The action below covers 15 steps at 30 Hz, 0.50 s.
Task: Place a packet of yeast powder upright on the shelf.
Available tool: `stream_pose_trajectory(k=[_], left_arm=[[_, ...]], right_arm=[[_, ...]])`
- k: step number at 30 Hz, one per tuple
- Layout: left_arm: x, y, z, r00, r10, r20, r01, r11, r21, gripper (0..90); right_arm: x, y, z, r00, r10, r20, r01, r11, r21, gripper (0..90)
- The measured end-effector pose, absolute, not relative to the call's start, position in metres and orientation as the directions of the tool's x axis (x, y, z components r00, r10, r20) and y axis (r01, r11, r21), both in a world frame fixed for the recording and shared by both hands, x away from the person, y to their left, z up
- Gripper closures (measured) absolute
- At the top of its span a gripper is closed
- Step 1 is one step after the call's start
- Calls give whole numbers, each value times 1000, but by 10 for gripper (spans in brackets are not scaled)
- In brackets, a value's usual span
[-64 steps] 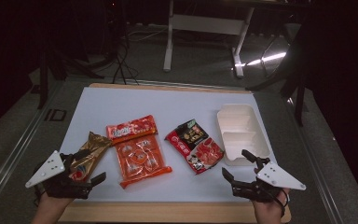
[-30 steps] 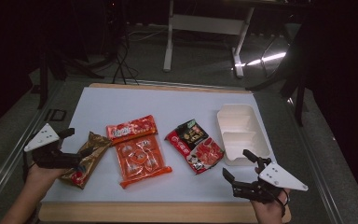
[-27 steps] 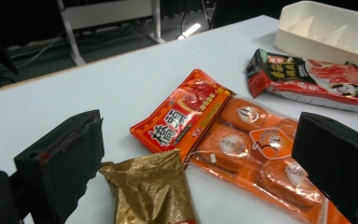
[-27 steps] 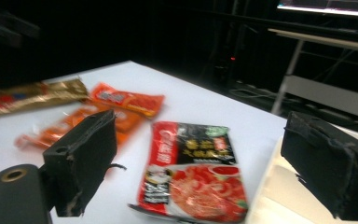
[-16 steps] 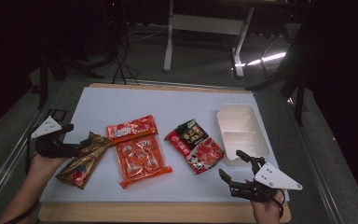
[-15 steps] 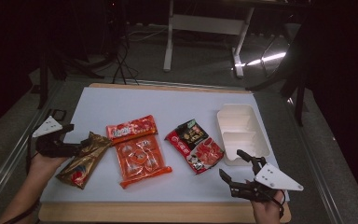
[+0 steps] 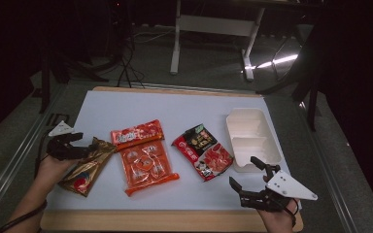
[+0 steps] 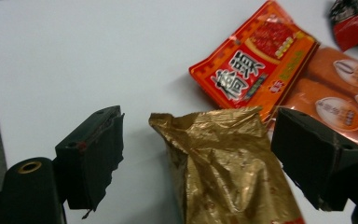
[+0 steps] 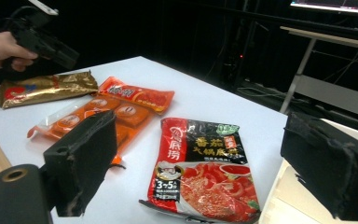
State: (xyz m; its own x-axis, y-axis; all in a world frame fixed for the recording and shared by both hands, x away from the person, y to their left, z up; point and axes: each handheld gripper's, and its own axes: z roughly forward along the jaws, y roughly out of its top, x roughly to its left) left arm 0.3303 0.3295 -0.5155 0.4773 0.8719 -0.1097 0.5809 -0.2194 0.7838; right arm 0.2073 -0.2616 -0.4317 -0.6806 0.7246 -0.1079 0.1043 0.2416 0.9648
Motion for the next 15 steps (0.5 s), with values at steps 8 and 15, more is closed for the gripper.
stream_pose_trajectory(k=[8, 15], left_arm=[[344, 329, -534, 463, 873, -155, 663, -224, 714, 210], [354, 326, -541, 423, 874, -238, 750, -191, 633, 367]], right_arm=[[206, -260, -433, -688, 718, -106, 111, 248, 963, 123], [208, -260, -435, -681, 726, -99, 126, 249, 960, 126]])
